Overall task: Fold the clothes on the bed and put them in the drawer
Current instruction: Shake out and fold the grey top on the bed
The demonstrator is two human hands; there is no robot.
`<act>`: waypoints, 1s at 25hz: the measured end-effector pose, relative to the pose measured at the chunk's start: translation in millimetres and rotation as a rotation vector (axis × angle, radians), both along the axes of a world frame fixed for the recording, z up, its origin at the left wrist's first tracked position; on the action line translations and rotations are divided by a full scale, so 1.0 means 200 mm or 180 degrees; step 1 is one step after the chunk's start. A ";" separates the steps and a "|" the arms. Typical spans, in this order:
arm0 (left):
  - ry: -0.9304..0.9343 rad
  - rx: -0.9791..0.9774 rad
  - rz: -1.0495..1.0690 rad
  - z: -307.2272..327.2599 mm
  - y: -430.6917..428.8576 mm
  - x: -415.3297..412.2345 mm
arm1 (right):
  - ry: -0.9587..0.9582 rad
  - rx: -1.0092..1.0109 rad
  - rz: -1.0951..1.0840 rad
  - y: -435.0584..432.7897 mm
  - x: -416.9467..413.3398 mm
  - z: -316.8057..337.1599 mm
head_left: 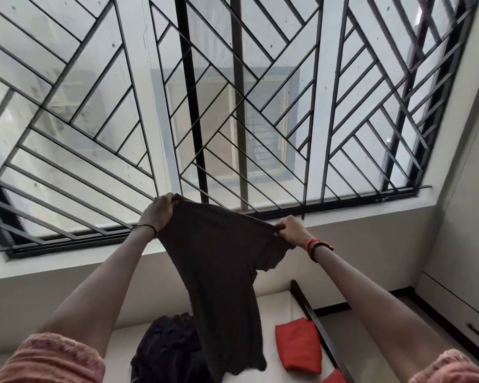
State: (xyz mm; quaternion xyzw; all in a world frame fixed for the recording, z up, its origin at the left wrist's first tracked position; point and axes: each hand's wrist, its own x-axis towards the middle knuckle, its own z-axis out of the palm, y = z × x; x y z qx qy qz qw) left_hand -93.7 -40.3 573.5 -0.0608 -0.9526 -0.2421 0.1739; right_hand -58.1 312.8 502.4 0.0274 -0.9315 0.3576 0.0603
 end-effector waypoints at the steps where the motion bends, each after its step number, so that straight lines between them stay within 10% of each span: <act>1: 0.0066 -0.0150 0.0184 -0.03 0.01 0.01 | 0.0053 0.0080 -0.0048 -0.01 0.00 0.01; 12: -0.0666 0.1752 0.0030 -0.18 0.10 0.01 | 0.0122 -0.0111 -0.0197 -0.02 -0.07 -0.07; 18: -0.1281 0.1423 -0.0383 -0.21 0.13 0.03 | -0.0309 -0.1259 0.0002 -0.07 -0.06 -0.21; 25: -0.1387 0.0555 0.0011 -0.43 0.15 -0.11 | -0.0613 -0.0140 0.0185 0.01 -0.18 -0.41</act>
